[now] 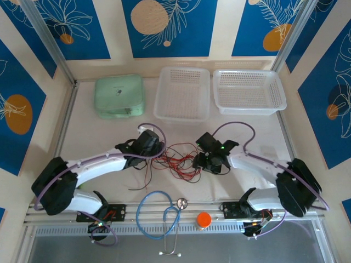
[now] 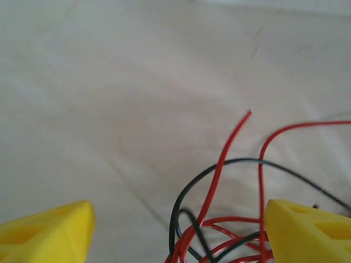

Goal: Untangle the cables

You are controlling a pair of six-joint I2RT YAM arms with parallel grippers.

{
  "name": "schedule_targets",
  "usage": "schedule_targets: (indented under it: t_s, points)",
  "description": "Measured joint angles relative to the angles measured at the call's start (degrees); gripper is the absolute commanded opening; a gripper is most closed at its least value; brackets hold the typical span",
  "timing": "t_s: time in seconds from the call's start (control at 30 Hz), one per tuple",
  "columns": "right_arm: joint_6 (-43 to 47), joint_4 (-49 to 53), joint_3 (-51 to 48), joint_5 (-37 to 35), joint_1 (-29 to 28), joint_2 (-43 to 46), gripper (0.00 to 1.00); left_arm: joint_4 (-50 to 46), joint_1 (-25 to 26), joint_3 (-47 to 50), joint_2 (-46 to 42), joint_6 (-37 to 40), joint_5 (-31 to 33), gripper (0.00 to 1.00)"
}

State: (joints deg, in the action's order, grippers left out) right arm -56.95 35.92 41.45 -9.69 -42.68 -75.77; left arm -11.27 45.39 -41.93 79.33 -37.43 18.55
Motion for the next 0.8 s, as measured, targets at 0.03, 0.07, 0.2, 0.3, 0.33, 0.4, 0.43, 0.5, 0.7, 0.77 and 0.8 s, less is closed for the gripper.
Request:
schedule_targets:
  t_s: [0.03,0.07,0.2,0.3,0.33,0.4,0.43,0.5,0.7,0.77,0.8]
  points:
    - [-0.2,-0.1,0.9,0.0,-1.1,-1.9,0.56,0.2,0.0,0.0,1.4,0.0,-0.9,0.8]
    - [-0.4,-0.3,1.6,0.0,-2.0,-3.3,0.52,0.5,0.0,0.0,2.4,0.0,-1.7,0.78]
    - [-0.8,-0.7,3.5,0.0,-4.2,-7.3,0.33,3.3,0.0,0.1,6.4,-0.3,-5.4,0.63]
    - [-0.7,-0.5,3.9,-0.7,-4.3,-8.6,0.19,5.8,0.0,0.2,9.8,-1.2,-8.5,0.42]
    - [-0.5,-0.4,3.9,-0.9,-4.1,-8.6,0.16,6.5,0.0,0.5,10.6,-1.4,-9.4,0.34]
    - [0.0,-0.3,4.0,-1.4,-3.7,-8.7,0.12,7.3,-0.1,1.1,11.2,-1.6,-9.0,0.16]
    - [0.3,-0.2,4.0,-1.6,-3.3,-8.7,0.09,7.5,-0.3,1.3,11.0,-2.0,-9.3,0.06]
    - [1.3,-0.3,3.9,-2.0,-2.5,-8.7,0.02,8.0,-0.7,1.5,11.0,-2.1,-9.5,0.0]
    - [7.1,0.6,4.0,-4.3,1.3,-8.7,0.0,6.3,-0.3,1.5,8.6,-1.8,-8.0,0.0]
    - [10.2,1.5,4.9,-5.3,2.0,-8.7,0.0,5.0,-0.1,1.5,5.7,-0.9,-6.5,0.0]
    - [11.6,2.0,5.5,-5.9,2.1,-8.7,0.0,4.5,-0.1,1.5,4.4,-0.4,-5.8,0.0]
